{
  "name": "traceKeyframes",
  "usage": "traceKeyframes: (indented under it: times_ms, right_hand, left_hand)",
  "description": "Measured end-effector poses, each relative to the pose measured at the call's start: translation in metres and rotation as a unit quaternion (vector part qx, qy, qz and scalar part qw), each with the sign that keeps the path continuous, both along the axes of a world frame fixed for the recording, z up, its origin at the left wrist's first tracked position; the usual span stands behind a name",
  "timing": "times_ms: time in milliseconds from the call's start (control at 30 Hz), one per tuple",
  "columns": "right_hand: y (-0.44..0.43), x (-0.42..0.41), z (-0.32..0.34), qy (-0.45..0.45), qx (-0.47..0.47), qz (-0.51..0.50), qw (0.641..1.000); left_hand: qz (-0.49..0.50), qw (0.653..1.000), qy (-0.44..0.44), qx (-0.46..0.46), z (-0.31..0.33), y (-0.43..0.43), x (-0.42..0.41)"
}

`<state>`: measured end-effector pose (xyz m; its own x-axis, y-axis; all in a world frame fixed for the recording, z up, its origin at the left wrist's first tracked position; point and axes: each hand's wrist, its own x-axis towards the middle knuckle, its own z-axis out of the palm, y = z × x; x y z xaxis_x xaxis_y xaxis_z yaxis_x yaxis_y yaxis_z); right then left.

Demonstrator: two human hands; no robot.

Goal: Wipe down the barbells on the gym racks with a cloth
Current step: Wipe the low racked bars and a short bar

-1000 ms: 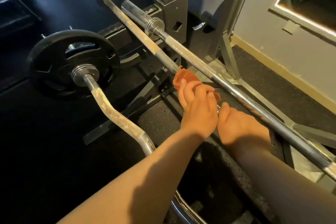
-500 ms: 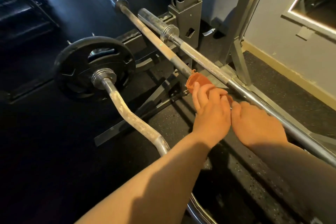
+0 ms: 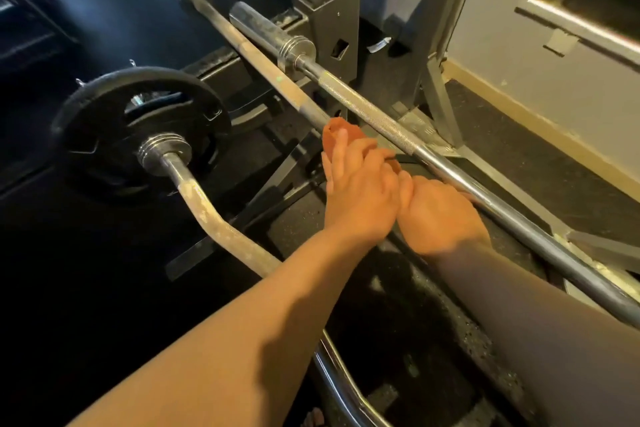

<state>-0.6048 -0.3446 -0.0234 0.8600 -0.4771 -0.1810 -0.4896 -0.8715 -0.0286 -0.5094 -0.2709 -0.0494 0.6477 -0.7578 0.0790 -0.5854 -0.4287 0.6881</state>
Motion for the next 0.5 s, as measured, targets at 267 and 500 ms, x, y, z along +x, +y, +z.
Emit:
traceKeyframes:
  times_ms: [267, 500]
  right_hand:
    - [-0.004, 0.006, -0.005, 0.029, 0.041, -0.083, 0.995]
    - [0.003, 0.003, -0.006, 0.003, -0.017, -0.071, 0.997]
  left_hand:
    - [0.053, 0.998, -0.029, -0.015, -0.002, -0.008, 0.056]
    - [0.075, 0.99, 0.123, -0.001, 0.0, -0.01, 0.013]
